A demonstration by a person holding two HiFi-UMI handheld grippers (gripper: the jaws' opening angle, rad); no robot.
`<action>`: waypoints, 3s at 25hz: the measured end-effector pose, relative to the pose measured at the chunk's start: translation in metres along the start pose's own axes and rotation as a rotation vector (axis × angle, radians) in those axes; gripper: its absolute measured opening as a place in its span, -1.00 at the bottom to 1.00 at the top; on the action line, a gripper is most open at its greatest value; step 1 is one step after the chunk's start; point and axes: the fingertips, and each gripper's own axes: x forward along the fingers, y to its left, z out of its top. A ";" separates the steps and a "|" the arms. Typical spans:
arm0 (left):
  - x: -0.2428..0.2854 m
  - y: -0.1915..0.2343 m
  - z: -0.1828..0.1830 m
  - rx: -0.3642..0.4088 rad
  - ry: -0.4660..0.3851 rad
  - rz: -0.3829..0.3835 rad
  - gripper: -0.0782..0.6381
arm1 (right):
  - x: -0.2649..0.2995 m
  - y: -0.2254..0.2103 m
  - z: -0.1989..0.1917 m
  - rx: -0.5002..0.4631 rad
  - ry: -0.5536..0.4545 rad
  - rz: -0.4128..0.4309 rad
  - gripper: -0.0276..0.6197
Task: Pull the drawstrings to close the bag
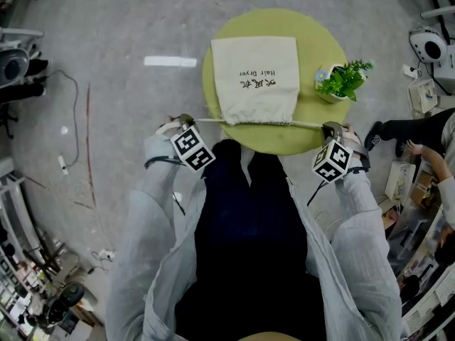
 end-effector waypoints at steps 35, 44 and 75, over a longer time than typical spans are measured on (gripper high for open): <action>0.005 0.040 -0.034 -0.035 0.077 0.055 -0.71 | -0.008 -0.003 -0.066 0.100 0.137 -0.024 -0.89; -0.017 0.020 -0.010 -0.164 -0.015 -0.105 -0.70 | -0.024 -0.007 -0.042 0.389 0.015 0.054 -0.89; -0.105 0.033 0.174 -0.651 -0.784 -0.399 -0.01 | -0.054 -0.057 0.134 0.910 -0.642 0.220 -0.02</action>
